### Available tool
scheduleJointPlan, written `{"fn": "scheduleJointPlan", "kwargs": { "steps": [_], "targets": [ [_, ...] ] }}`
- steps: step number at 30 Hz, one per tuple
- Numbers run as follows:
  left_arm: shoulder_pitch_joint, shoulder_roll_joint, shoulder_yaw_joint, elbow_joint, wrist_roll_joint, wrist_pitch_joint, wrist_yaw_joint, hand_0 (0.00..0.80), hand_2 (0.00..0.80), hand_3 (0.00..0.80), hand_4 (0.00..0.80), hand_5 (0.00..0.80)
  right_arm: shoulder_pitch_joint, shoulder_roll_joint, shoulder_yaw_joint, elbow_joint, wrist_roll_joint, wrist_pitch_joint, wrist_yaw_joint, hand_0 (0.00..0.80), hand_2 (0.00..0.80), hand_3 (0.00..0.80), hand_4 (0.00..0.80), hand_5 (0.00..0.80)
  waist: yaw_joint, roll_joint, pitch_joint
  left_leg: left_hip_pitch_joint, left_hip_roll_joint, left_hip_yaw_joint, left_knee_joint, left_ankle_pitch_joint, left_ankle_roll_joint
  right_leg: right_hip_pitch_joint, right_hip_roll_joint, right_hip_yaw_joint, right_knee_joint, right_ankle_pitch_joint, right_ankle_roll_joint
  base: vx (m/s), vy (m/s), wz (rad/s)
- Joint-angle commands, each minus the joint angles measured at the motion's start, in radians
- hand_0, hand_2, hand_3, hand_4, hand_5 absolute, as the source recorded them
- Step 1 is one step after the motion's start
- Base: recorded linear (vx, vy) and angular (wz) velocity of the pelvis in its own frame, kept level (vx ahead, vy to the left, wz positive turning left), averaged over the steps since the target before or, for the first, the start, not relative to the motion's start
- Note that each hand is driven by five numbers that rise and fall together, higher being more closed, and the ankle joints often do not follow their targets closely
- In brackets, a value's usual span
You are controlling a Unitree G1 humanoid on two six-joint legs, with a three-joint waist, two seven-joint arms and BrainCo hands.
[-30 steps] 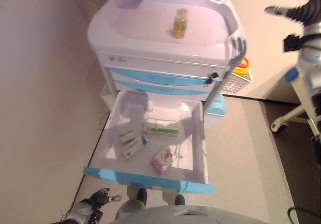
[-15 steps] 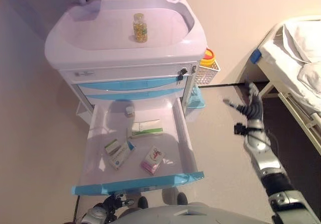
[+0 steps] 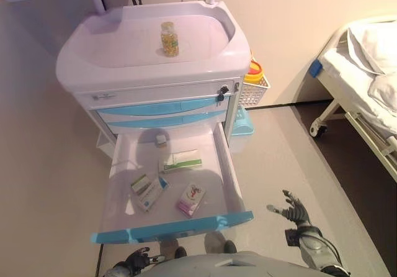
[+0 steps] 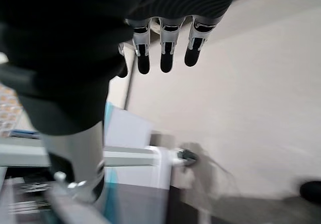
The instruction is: Open the drawer and pick up the medicine
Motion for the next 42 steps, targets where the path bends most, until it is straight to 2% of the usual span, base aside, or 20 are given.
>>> {"fn": "scheduleJointPlan", "kwargs": {
  "steps": [1, 7, 12, 15, 20, 24, 30, 38, 42],
  "targets": [
    [-0.061, 0.020, 0.029, 0.064, 0.030, -0.032, -0.008, 0.000, 0.000, 0.000, 0.000, 0.000, -0.035, 0.025, -0.025, 0.072, 0.060, -0.027, 0.043, 0.000, 0.000, 0.000, 0.000, 0.000, 0.027, -0.026, 0.029, 0.019, -0.036, -0.039, 0.030, -0.107, 0.026, -0.012, -0.001, -0.040, 0.076, -0.020, 0.023, 0.014, -0.025, 0.09],
    [-0.066, 0.020, 0.040, 0.069, 0.023, -0.038, -0.010, 0.000, 0.000, 0.000, 0.000, 0.000, -0.029, 0.045, -0.016, 0.126, 0.023, -0.002, 0.085, 0.000, 0.000, 0.000, 0.000, 0.000, 0.028, -0.025, 0.034, 0.020, -0.036, -0.044, 0.029, -0.104, 0.028, -0.012, 0.005, -0.038, 0.082, -0.023, 0.022, 0.004, -0.005, 0.04],
    [-0.072, 0.024, 0.042, 0.055, 0.019, -0.051, 0.001, 0.000, 0.000, 0.000, 0.000, 0.000, -0.018, 0.054, 0.054, 0.098, -0.036, 0.007, 0.130, 0.000, 0.000, 0.000, 0.000, 0.000, 0.027, -0.027, 0.043, 0.014, -0.036, -0.048, 0.039, -0.104, 0.030, -0.017, 0.008, -0.036, 0.093, -0.028, 0.019, 0.000, 0.000, 0.00],
    [-0.075, 0.030, 0.034, 0.033, 0.039, -0.100, 0.025, 0.000, 0.000, 0.000, 0.000, 0.000, -0.014, 0.051, 0.096, 0.065, -0.090, 0.019, 0.148, 0.000, 0.000, 0.000, 0.000, 0.000, 0.022, -0.027, 0.053, 0.005, -0.034, -0.046, 0.050, -0.104, 0.030, -0.026, 0.009, -0.031, 0.105, -0.032, 0.017, 0.040, 0.006, 0.00],
    [-0.135, 0.064, -0.042, -0.063, 0.066, -0.181, 0.090, 0.000, 0.000, 0.000, 0.000, 0.000, -0.040, 0.017, 0.189, 0.018, -0.127, 0.008, 0.156, 0.000, 0.000, 0.000, 0.000, 0.000, 0.016, -0.013, 0.107, -0.064, -0.032, -0.050, 0.113, -0.108, 0.039, -0.104, 0.008, -0.024, 0.191, -0.057, 0.005, -0.037, 0.038, -0.02],
    [-0.228, 0.109, -0.107, -0.203, 0.077, -0.154, 0.126, 0.000, 0.000, 0.000, 0.000, 0.000, -0.091, -0.017, 0.226, -0.015, -0.115, 0.008, 0.151, 0.000, 0.000, 0.000, 0.000, 0.000, 0.007, 0.005, 0.189, -0.145, -0.035, -0.052, 0.156, -0.093, 0.045, -0.195, 0.013, -0.019, 0.270, -0.074, -0.006, -0.153, 0.059, -0.02],
    [-0.312, 0.193, -0.149, -0.373, 0.099, -0.112, 0.143, 0.000, 0.000, 0.000, 0.000, 0.000, -0.128, -0.073, 0.255, -0.059, -0.116, 0.015, 0.131, 0.000, 0.000, 0.000, 0.000, 0.000, 0.001, 0.013, 0.272, -0.272, -0.046, -0.041, 0.253, -0.088, 0.046, -0.308, 0.013, -0.016, 0.360, -0.089, -0.017, -0.105, 0.026, 0.00],
    [-0.393, 0.351, -0.165, -0.607, 0.098, -0.010, 0.124, 0.000, 0.000, 0.000, 0.000, 0.000, -0.126, -0.132, 0.260, -0.162, -0.097, 0.040, 0.104, 0.000, 0.000, 0.000, 0.000, 0.000, -0.006, 0.006, 0.326, -0.429, -0.051, -0.022, 0.446, -0.135, 0.050, -0.438, 0.004, -0.019, 0.492, -0.119, -0.042, -0.032, -0.002, 0.01],
    [-0.467, 0.395, -0.157, -0.618, 0.096, 0.029, 0.112, 0.000, 0.000, 0.000, 0.000, 0.000, -0.124, -0.142, 0.249, -0.187, -0.095, 0.040, 0.104, 0.000, 0.000, 0.000, 0.000, 0.000, -0.021, 0.002, 0.336, -0.493, -0.047, -0.010, 0.534, -0.171, 0.056, -0.501, 0.010, -0.009, 0.566, -0.143, -0.055, 0.000, 0.000, 0.00]
  ]
}}
